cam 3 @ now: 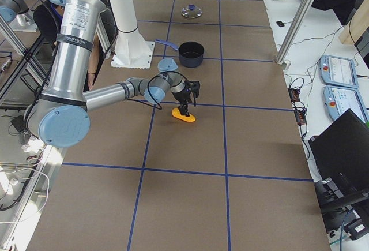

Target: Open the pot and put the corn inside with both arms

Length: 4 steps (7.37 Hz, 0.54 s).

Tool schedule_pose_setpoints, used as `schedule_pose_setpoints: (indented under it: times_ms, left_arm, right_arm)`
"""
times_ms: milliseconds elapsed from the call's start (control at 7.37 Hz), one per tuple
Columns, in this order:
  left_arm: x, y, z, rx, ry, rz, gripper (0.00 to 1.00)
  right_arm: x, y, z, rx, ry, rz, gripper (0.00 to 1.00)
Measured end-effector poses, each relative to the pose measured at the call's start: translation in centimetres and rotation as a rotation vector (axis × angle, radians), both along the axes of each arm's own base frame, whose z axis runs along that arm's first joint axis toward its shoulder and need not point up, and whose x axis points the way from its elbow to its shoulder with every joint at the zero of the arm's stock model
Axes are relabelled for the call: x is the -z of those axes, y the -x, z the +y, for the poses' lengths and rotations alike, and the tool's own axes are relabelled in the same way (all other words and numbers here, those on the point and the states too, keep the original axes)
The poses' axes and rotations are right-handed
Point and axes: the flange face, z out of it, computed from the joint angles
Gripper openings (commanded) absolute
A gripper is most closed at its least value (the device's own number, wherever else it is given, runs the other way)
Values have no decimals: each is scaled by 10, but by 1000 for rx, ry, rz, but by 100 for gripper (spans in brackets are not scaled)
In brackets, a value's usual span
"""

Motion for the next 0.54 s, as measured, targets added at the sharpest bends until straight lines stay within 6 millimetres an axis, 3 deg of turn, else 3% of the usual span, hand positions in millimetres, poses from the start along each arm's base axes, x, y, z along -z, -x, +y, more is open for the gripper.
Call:
schedule_pose_setpoints:
  times_ms: [271,407,543]
  left_arm:
    - [0,0,2,1,-1,0,98]
    - [0,0,2,0,-1,0,98]
    - [0,0,2,0,-1,0,98]
  right_arm:
    - [-28,26,9,-16,-26,15,58]
    - [-34,31,11,-13,-28,22,23]
    - [-38,34,13,-9,-28,27,0]
